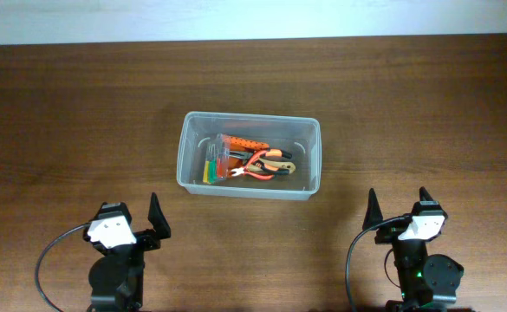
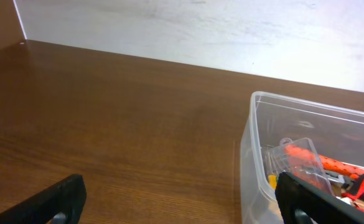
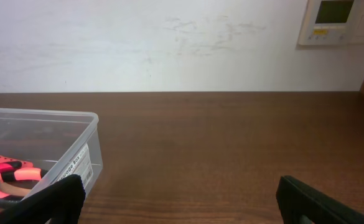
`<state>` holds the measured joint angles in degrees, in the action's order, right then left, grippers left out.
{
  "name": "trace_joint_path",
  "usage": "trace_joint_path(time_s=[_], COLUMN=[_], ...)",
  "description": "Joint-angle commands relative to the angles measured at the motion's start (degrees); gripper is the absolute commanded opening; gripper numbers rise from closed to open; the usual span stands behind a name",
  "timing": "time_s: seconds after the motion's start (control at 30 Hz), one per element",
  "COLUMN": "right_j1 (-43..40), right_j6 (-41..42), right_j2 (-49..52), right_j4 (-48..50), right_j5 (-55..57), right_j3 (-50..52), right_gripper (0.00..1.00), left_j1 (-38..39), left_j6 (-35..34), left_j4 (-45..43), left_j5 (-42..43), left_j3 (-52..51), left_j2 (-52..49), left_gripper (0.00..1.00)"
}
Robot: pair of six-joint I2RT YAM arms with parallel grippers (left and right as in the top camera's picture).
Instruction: Pack container
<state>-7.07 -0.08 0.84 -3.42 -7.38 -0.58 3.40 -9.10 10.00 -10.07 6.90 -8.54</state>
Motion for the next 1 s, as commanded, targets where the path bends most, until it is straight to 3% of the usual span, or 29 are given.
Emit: trace_joint_path(time_s=[0.0,0.97], right_j1=[0.3,0.3], right_j6=[-0.1,-0.1], right_j2=[-0.6,-0.6], right_j4=[-0.4,-0.4], right_j5=[0.3,0.3], right_j3=[0.3,0.3], right_gripper=[0.98,0.99], left_j1=[-0.2,-3.7], left_j6=[-0.3,1.9], left_j4=[-0.3,1.1], left_j5=[1.3,1.8], left_j3=[-1.7,-3.3], left_j2=[1.8,8.3], left_gripper=[0.99,0.99])
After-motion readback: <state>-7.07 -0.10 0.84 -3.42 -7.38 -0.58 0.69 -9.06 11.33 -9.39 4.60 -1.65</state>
